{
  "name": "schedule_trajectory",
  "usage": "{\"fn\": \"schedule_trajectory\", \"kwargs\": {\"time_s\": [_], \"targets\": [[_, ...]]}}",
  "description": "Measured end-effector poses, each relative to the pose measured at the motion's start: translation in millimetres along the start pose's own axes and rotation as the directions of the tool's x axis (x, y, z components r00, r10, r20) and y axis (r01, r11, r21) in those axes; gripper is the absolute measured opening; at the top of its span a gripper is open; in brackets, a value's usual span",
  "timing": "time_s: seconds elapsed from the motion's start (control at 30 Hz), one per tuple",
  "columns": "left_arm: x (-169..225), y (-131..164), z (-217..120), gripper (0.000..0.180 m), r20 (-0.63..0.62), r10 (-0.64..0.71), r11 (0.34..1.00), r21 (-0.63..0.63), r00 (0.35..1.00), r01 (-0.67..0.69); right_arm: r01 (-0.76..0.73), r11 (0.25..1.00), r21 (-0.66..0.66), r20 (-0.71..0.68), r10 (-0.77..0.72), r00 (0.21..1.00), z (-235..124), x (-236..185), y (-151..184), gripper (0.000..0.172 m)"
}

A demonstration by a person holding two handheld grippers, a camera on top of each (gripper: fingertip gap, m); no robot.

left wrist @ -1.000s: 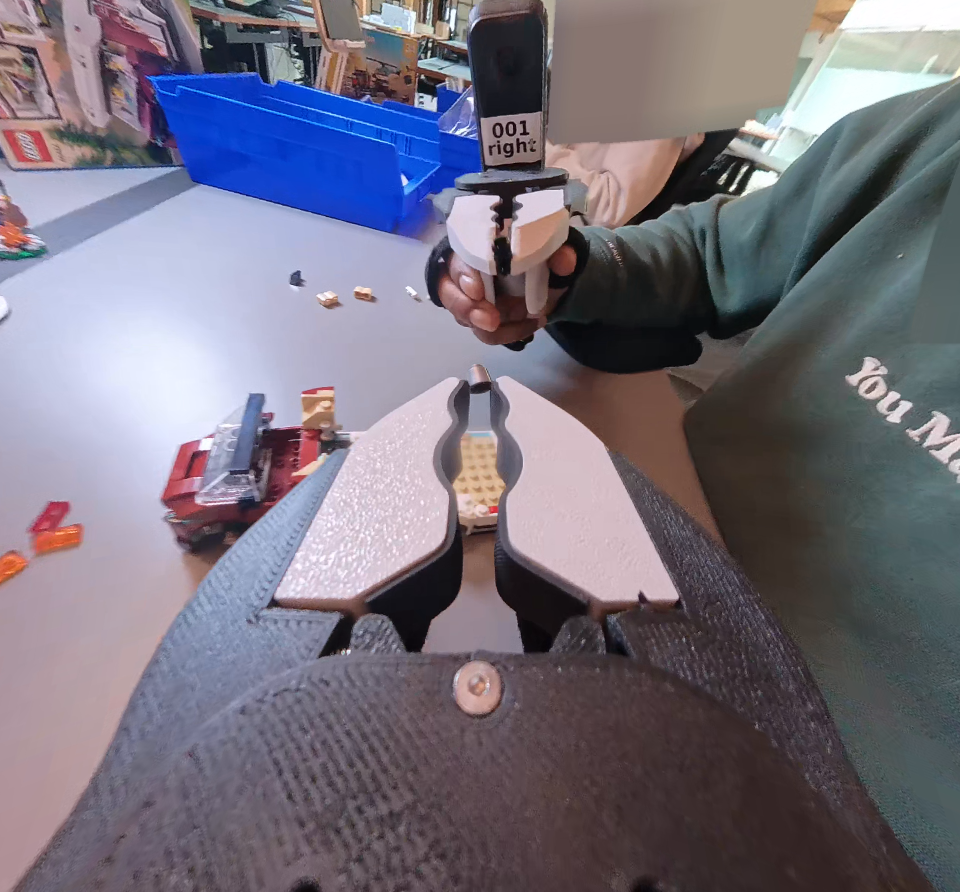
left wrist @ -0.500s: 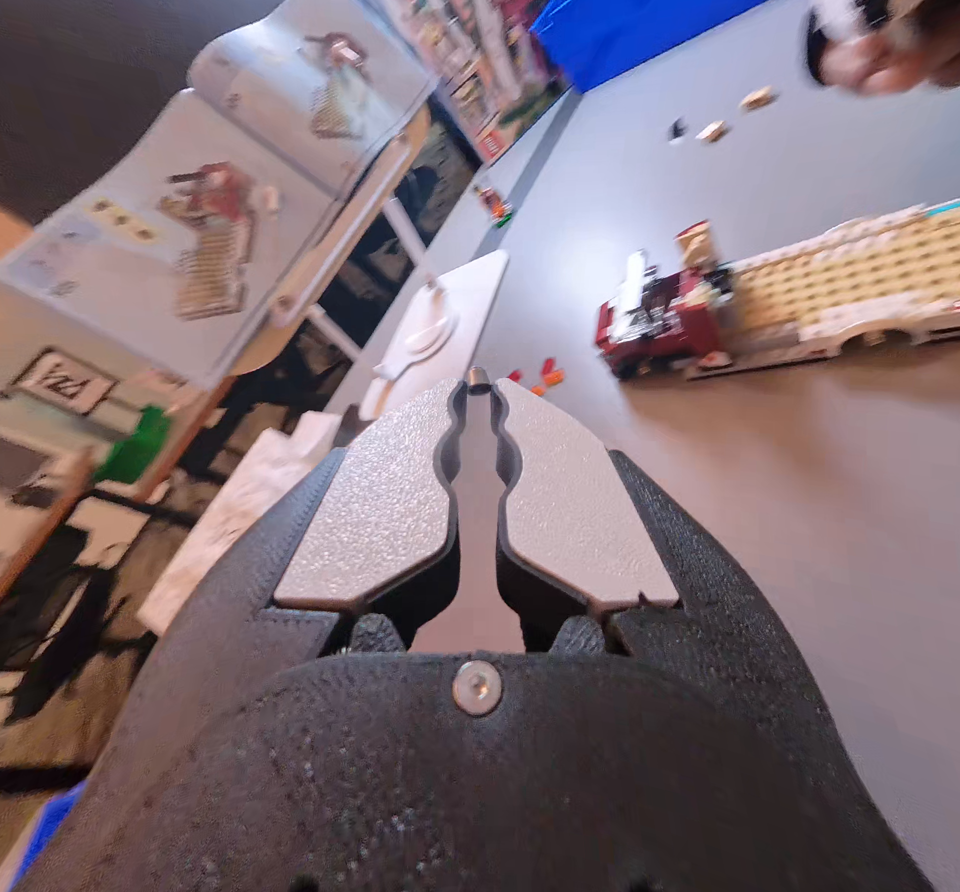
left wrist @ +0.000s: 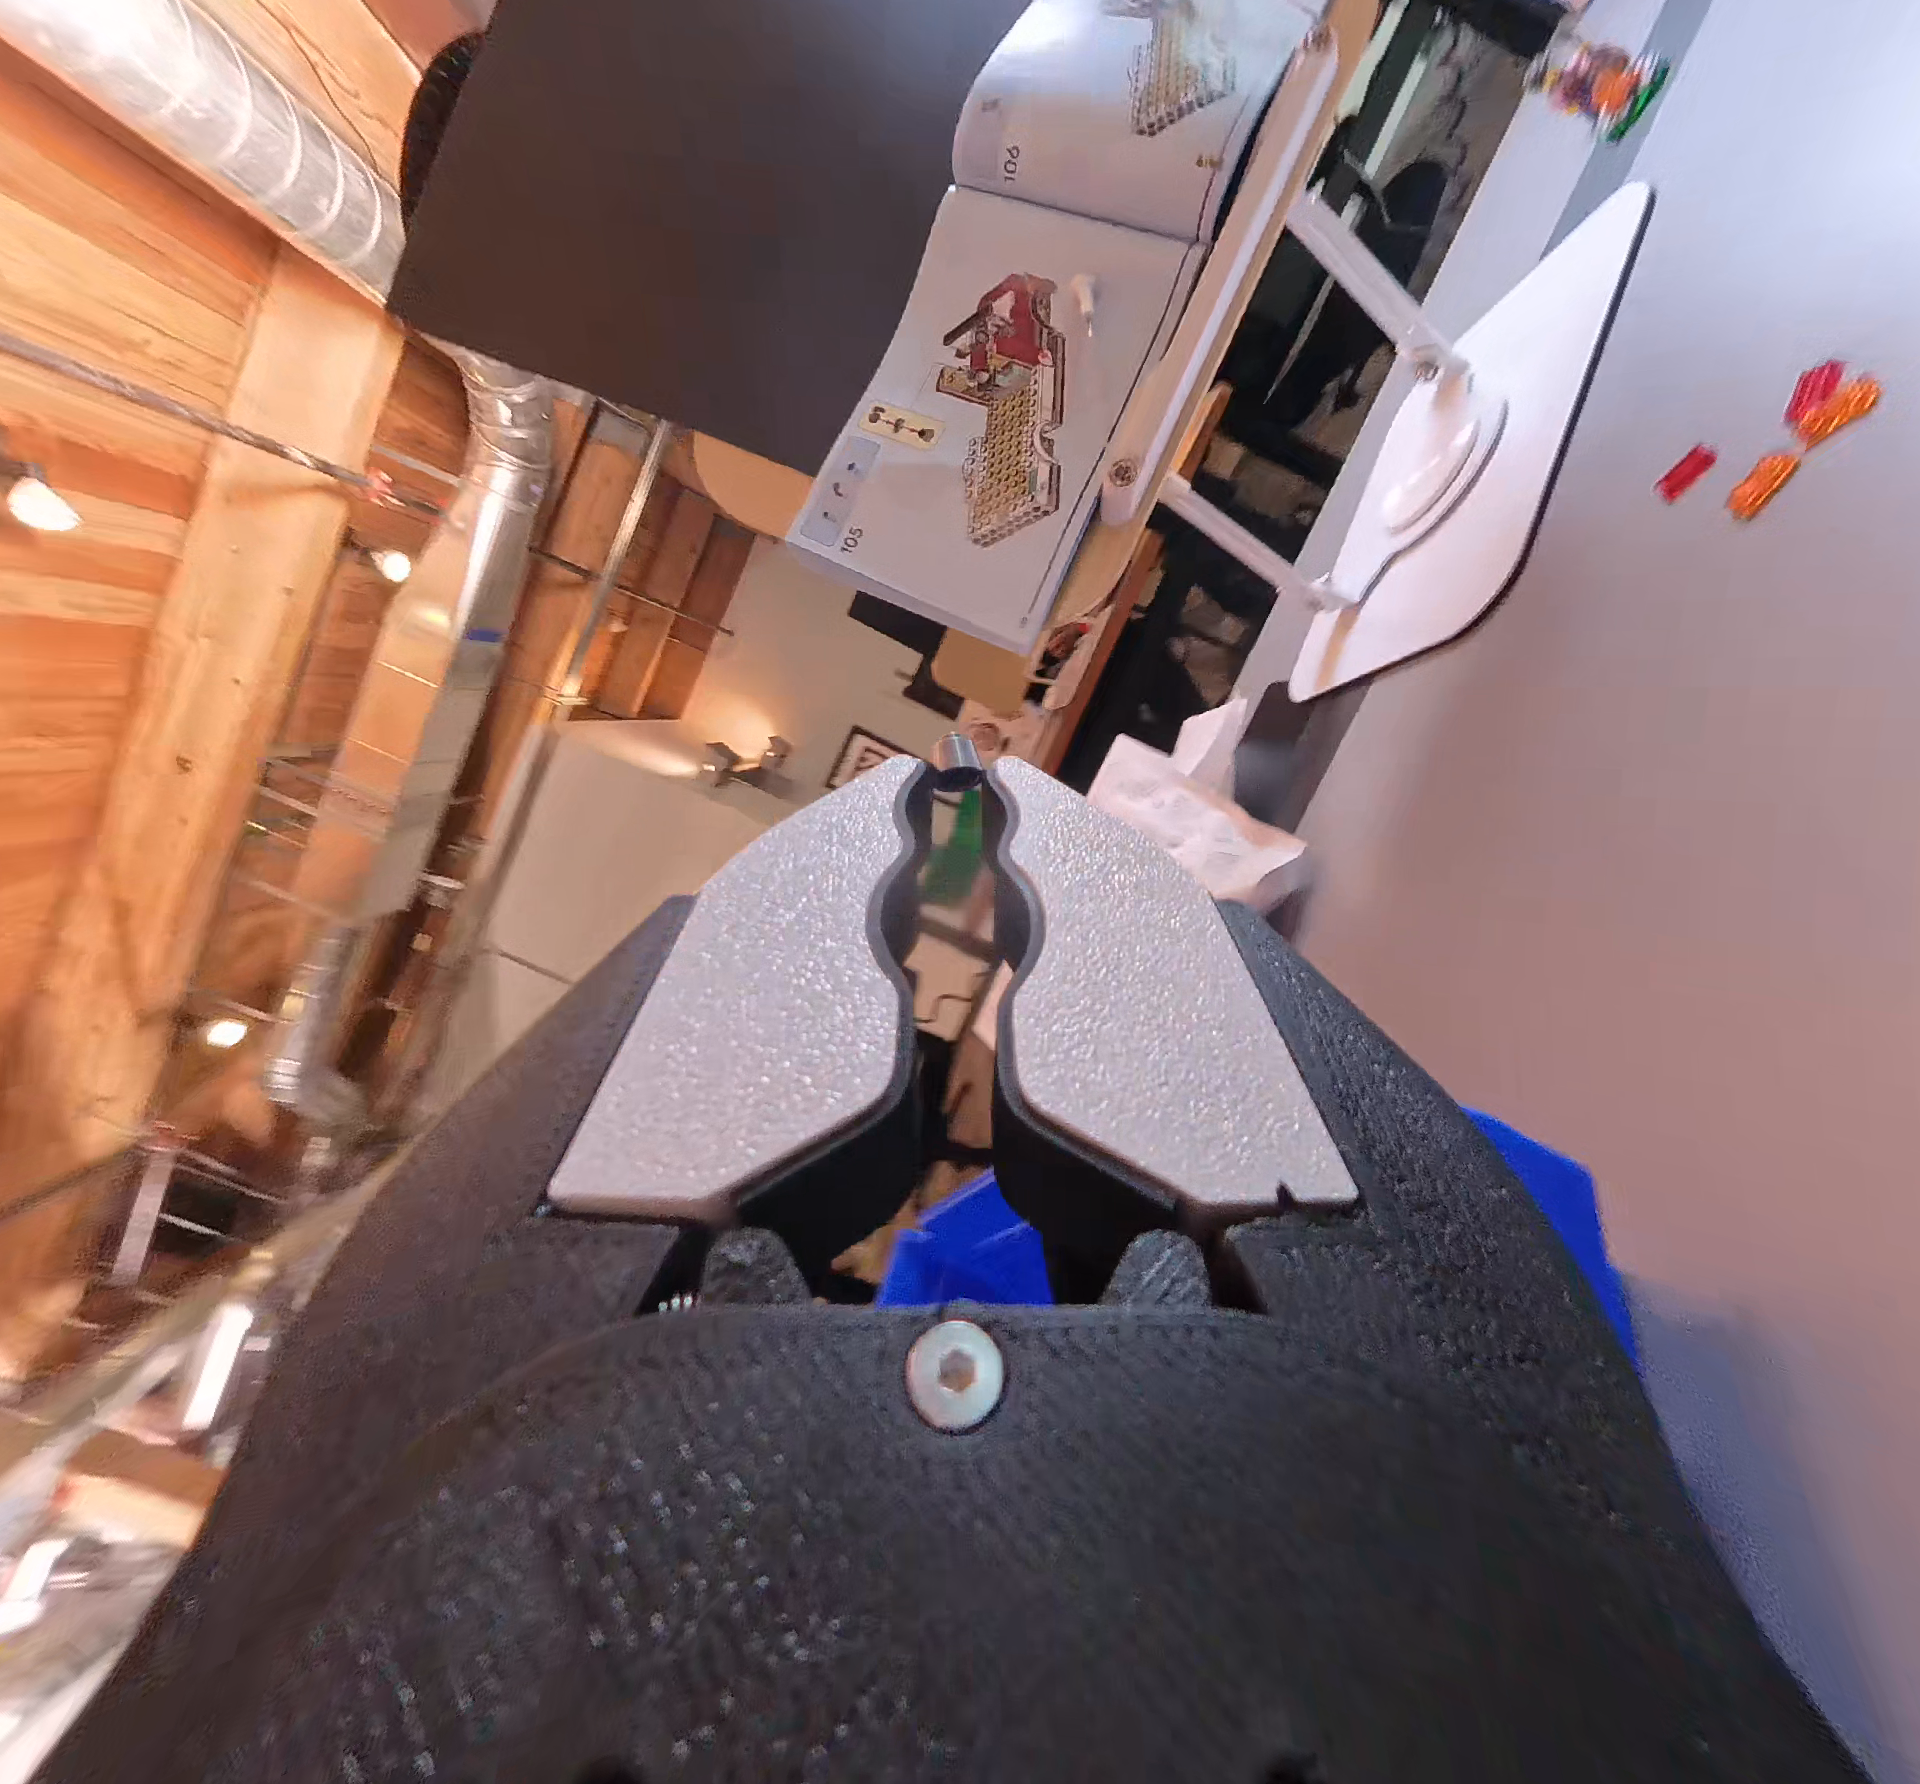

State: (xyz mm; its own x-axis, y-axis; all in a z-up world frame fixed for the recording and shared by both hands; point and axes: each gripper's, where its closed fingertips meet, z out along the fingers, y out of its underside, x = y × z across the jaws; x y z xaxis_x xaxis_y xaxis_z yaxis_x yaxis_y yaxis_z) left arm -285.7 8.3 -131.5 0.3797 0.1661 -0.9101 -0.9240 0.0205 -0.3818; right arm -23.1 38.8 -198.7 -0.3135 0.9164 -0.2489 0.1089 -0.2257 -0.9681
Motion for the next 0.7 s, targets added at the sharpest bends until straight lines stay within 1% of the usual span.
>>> {"fn": "schedule_trajectory", "kwargs": {"time_s": [0.07, 0.1, 0.13, 0.17, 0.2, 0.23, 0.27, 0.3, 0.33, 0.37, 0.43, 0.5, 0.57, 0.63, 0.7], "targets": [[2, 0, 1, 0.009, -0.061, -0.176, 0.984, 0.021, 0.983, 0.178, -0.002, 1.000, 0.002, 0.000, 0.002, 1.000, 0, 0, 0, 0.004], [4, 2, 1, 0.009, -0.108, -0.291, 0.956, 0.008, 0.951, 0.293, -0.004, 1.000, 0.001, 0.000, 0.004, 1.000, 0, 0, 0, 0.004], [3, 3, 2, 0.009, -0.144, -0.404, 0.913, -0.004, 0.903, 0.408, -0.006, 1.000, -0.001, 0.000, 0.006, 1.000, 0, 0, 0, 0.005], [1, 5, 2, 0.009, -0.174, -0.526, 0.847, -0.027, 0.832, 0.530, -0.007, 1.000, -0.002, 0.001, 0.007, 1.000, 0, 0, 0, 0.005], [-2, 7, 3, 0.009, -0.195, -0.643, 0.762, -0.063, 0.741, 0.644, -0.009, 1.000, -0.004, 0.002, 0.009, 1.000, 0, 0, 1, 0.005], [-3, 14, 4, 0.009, -0.198, -0.743, 0.667, -0.129, 0.640, 0.734, -0.011, 1.000, -0.006, 0.003, 0.011, 1.000, 0, 0, 1, 0.005], [-2, 24, 4, 0.009, -0.180, -0.819, 0.573, -0.206, 0.545, 0.793, -0.014, 1.000, -0.008, 0.003, 0.014, 1.000, 1, 0, 2, 0.005], [0, 34, 3, 0.009, -0.150, -0.870, 0.494, -0.266, 0.470, 0.828, -0.018, 1.000, -0.009, 0.003, 0.018, 1.000, 1, 0, 2, 0.004], [2, 44, 1, 0.009, -0.116, -0.901, 0.432, -0.318, 0.417, 0.844, -0.021, 1.000, -0.012, 0.003, 0.021, 1.000, 1, 1, 3, 0.005], [5, 52, -2, 0.009, -0.094, -0.914, 0.400, -0.365, 0.395, 0.840, -0.025, 1.000, -0.015, 0.002, 0.025, 1.000, 1, 2, 4, 0.005], [10, 62, -5, 0.009, -0.071, -0.910, 0.400, -0.413, 0.410, 0.818, -0.031, 0.999, -0.021, 0.000, 0.031, 1.000, 2, 3, 6, 0.004], [18, 61, -4, 0.009, -0.087, -0.917, 0.386, -0.441, 0.390, 0.810, -0.038, 0.999, -0.027, -0.001, 0.038, 0.999, 3, 4, 8, 0.005], [33, 53, 1, 0.009, -0.138, -0.919, 0.388, -0.487, 0.370, 0.783, -0.046, 0.998, -0.031, -0.008, 0.045, 0.999, 3, 6, 9, 0.005], [55, 39, 10, 0.009, -0.216, -0.903, 0.427, -0.552, 0.371, 0.716, -0.057, 0.998, -0.030, -0.016, 0.057, 0.998, 4, 8, 10, 0.005], [78, 20, 22, 0.009, -0.311, -0.867, 0.497, -0.609, 0.390, 0.618, -0.065, 0.997, -0.031, -0.018, 0.065, 0.998, 4, 8, 10, 0.005]]}}
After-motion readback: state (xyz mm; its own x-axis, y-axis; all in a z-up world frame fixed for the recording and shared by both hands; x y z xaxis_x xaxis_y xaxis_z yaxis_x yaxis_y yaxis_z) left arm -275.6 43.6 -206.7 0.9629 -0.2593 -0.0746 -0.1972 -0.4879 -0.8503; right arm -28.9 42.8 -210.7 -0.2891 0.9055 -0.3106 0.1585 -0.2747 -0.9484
